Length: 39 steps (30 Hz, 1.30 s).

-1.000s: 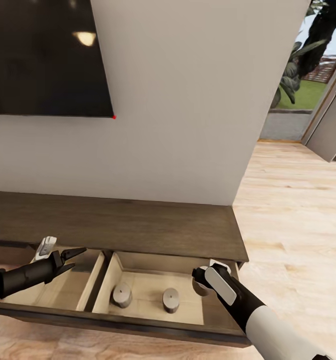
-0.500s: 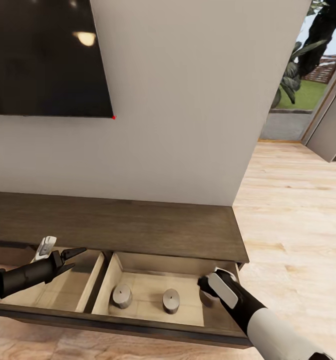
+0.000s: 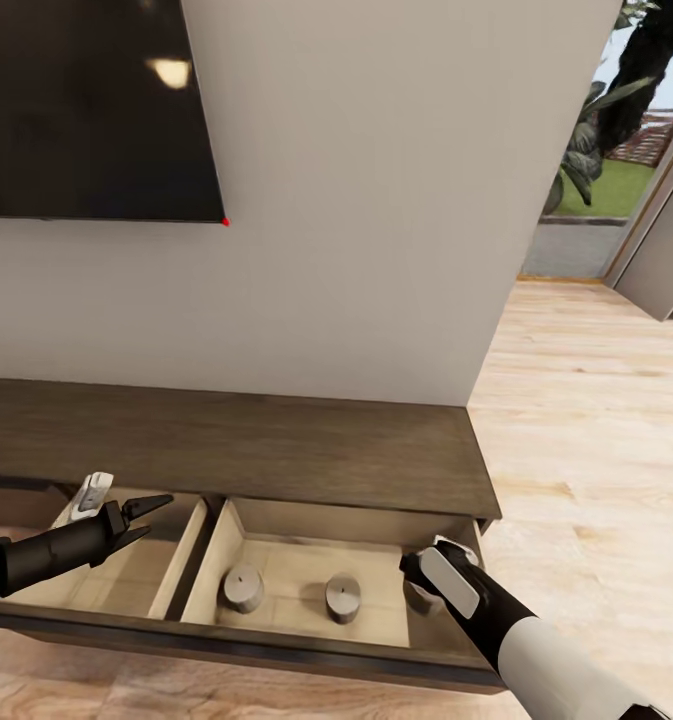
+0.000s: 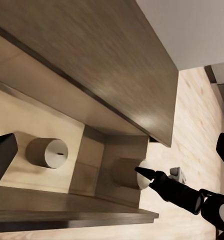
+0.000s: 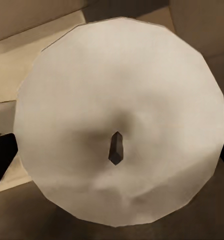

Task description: Place each of the two pumpkins and all three candles from the living room inside a cabinet in the living room (use any cabinet), then make sure every cabinet is closed, and position the cauldron so it is next to a table in the living room.

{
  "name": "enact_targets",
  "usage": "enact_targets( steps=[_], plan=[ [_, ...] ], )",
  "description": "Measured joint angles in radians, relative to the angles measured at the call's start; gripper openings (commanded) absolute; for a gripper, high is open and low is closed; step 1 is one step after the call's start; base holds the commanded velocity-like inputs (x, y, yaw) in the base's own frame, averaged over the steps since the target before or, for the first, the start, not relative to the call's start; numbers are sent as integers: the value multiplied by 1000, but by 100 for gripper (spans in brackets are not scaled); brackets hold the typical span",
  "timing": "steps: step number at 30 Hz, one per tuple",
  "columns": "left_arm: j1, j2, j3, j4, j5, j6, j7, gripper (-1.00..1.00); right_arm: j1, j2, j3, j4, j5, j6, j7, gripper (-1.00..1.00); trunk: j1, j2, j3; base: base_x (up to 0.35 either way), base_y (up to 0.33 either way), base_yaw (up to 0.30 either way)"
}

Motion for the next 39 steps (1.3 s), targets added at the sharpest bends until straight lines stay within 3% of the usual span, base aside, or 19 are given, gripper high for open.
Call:
enact_targets(
  steps=[6, 19, 25, 39],
  plan=[
    [0, -1, 0, 0, 0, 0, 0, 100, 0, 1, 1, 17, -1, -54, 2, -100, 23, -42, -19, 0, 0, 0],
    [0, -1, 0, 0, 0, 0, 0, 100, 0, 4, 2, 43, 1, -68, 10, -100, 73, -133, -60, 0, 0, 0],
    [0, -3, 0, 0, 0, 0, 0, 100, 0, 6, 10, 43, 5, -128, 12, -100, 96, -175, -78, 0, 0, 0],
    [0, -3, 0, 0, 0, 0, 0, 100, 0, 7, 13, 41, 13, -141, 44, -100, 150, -273, -122, 0, 0, 0]
  ],
)
